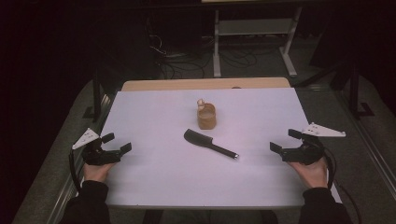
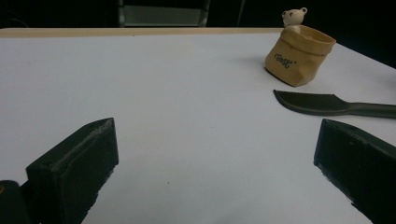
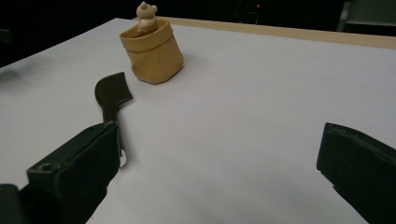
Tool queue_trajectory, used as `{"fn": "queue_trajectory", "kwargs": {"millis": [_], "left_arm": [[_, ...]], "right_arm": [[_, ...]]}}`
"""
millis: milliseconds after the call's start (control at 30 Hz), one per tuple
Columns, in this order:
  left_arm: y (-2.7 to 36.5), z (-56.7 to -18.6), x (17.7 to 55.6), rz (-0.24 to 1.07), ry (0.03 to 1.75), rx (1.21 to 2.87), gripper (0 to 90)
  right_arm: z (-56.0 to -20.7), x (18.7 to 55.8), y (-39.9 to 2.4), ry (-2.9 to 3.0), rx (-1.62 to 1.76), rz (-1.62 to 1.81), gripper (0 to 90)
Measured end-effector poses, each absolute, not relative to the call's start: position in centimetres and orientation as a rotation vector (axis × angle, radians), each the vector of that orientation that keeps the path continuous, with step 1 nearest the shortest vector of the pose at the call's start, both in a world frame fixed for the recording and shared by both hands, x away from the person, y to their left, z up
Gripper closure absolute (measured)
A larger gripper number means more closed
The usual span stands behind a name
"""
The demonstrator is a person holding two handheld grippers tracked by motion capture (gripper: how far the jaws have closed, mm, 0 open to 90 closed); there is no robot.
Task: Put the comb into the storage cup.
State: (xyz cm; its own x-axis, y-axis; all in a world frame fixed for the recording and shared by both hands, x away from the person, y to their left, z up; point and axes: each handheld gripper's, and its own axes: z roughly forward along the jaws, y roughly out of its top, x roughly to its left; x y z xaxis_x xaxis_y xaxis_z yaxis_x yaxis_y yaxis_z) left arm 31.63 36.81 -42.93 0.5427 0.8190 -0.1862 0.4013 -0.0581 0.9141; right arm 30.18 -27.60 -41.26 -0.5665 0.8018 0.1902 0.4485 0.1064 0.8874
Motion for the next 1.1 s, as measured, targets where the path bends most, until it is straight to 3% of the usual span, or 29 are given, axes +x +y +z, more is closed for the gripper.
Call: {"fn": "queue_trajectory", "kwargs": {"millis": [1100], "left_arm": [[36.6, -42.9, 31.2, 0.458, 1.022, 1.682, 0.0]], "right_arm": [[-41.0, 30.5, -26.5, 2.150, 1.225, 1.325, 0.0]]}}
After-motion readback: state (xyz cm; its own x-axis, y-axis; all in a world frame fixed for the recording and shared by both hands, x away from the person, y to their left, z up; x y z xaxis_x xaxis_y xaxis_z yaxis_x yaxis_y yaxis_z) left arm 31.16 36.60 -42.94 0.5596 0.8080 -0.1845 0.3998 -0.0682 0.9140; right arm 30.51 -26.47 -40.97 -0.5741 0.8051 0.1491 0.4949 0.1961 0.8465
